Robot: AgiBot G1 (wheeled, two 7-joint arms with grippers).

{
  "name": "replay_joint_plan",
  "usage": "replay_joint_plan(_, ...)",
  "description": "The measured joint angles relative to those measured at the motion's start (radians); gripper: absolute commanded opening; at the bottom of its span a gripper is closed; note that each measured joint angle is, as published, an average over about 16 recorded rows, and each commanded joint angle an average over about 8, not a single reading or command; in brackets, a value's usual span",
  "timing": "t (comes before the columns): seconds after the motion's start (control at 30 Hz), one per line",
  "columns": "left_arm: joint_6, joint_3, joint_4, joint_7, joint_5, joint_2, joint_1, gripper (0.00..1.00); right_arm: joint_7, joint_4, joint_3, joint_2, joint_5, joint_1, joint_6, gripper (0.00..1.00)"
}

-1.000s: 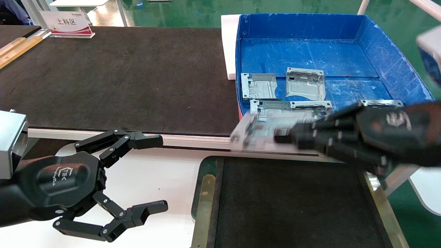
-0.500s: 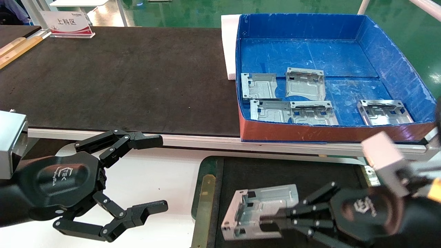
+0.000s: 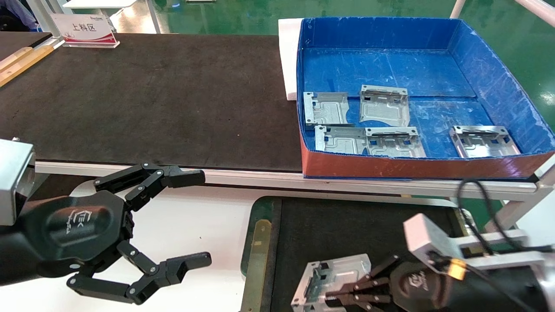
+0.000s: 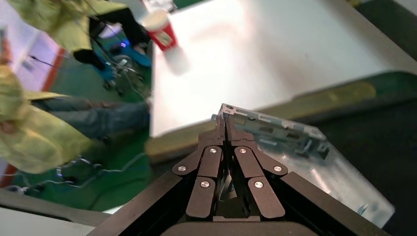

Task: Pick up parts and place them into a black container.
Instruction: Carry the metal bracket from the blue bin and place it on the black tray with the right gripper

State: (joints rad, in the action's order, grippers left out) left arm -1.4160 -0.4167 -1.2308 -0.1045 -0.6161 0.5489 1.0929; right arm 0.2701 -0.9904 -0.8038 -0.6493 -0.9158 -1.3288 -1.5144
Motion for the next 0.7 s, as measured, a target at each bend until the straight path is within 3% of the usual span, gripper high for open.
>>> replay_joint_plan(0.27, 0.000, 0.000, 0.000, 0.000, 0.000, 0.000, 0.000, 1.00, -0.160, 0.221, -0.035, -0.136, -0.106, -0.043, 0.014, 0.00)
replay_joint_plan(0.7, 0.000, 0.000, 0.000, 0.000, 0.000, 0.000, 0.000, 1.00, -0.515, 0.552, -0.070, -0.333, -0.216, -0.138, 0.021, 0.00)
